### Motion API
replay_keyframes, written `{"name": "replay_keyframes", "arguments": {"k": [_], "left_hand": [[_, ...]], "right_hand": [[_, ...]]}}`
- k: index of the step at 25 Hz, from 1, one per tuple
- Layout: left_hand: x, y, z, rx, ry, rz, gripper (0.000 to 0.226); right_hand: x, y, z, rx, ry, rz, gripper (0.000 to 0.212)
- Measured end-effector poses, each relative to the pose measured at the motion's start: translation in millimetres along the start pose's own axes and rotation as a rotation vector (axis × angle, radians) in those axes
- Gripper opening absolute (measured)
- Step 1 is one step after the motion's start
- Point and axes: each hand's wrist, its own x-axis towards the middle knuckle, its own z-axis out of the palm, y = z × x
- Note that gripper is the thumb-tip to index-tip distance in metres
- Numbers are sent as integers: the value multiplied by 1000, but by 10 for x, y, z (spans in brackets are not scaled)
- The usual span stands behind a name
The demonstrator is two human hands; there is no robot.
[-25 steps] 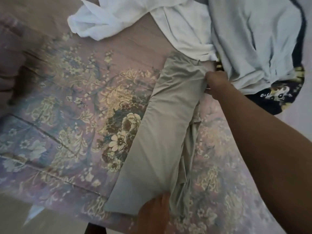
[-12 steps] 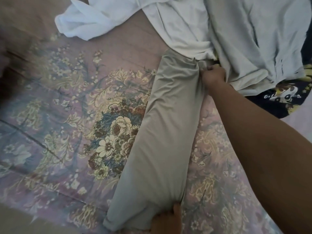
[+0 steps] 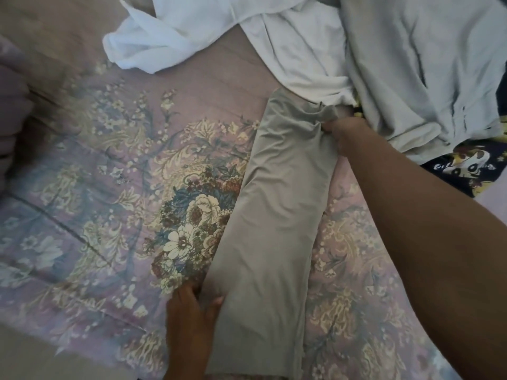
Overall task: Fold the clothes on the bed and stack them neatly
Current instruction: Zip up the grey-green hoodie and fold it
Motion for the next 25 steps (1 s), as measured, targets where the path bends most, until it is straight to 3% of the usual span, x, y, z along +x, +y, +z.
{"name": "replay_keyframes", "arguments": {"k": [2,5,6,8,11,16,19,21,23,25], "left_hand": [[45,-107,70,-95,-10,-51,42],[-68,-190,116,-72,-66,-45,47],[-55,-218,122,-87,-61,-33,45],[-34,-247,105,-118,-69,-31,43],[-112,-319,29,-215,-79,-77,44],[-142,-593,-109,-237,-193,-144,39],[-118,-758,-214,-267,-314,-44,16],[-79,-893,-225,-215,-307,136,35],[-35,-1009,-133,-174,-216,342,39],[-98,-1108,6,-197,-110,243,33]], "right_hand": [[12,-24,5,-125,147,-79,42],[-108,-12,55,-561,360,-323,39],[-151,-32,94,-697,369,-430,40],[-245,-167,301,-825,236,-621,39],[-289,-471,705,-836,46,-515,39],[-262,-580,873,-760,120,-377,38],[-174,-738,829,-610,219,-412,33],[-36,-874,712,-565,259,-417,32],[27,-918,660,-676,143,-459,34],[6,-882,696,-818,-16,-509,43]]}}
